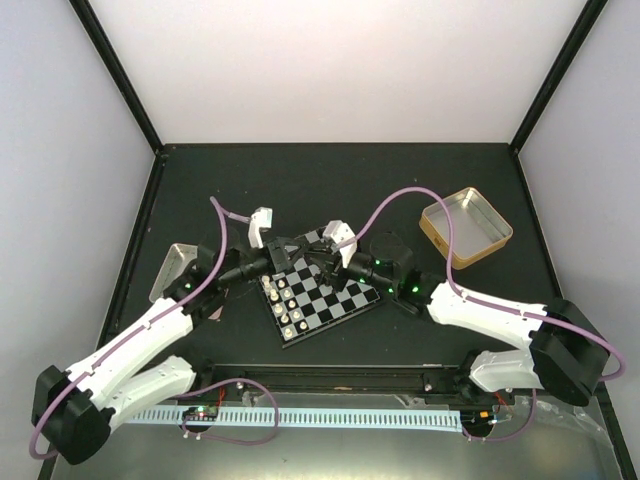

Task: Set up the chess pieces on the board
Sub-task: Place the chess piece on the chessboard.

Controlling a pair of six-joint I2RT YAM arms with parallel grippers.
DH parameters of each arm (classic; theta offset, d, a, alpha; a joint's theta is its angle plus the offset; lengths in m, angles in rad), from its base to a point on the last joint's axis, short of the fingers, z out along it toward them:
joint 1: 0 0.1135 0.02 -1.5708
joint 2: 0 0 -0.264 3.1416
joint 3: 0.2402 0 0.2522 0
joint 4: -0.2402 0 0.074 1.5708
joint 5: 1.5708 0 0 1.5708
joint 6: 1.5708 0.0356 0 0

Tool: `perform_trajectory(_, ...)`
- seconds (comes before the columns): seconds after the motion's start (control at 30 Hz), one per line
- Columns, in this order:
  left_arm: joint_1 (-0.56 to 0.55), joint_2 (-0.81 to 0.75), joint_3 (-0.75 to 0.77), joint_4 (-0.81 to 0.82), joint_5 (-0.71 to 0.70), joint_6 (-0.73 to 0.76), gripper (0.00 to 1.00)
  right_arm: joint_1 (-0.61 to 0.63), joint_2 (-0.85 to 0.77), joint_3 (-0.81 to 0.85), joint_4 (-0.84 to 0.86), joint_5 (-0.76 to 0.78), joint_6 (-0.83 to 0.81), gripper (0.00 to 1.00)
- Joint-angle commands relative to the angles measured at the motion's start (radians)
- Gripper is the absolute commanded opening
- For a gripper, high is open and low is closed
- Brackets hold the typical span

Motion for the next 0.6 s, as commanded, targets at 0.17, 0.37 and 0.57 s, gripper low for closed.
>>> perform_trajectory(0.17, 0.006, 0.059, 0.069, -0.048, 0.035, 0.068, 0.03, 0.016, -0.002, 0.008, -0.003, 0.000, -0.043, 0.13)
perform_trajectory(0.37, 0.005, 0.059, 0.083, -0.076, -0.001, 0.156, 0.02, 0.015, -0.022, 0.051, -0.107, 0.058, 0.049, 0.44)
perform_trajectory(0.57, 0.005, 0.060, 0.111, -0.161, -0.125, 0.377, 0.01, 0.011, -0.098, 0.048, -0.207, 0.173, 0.161, 0.57)
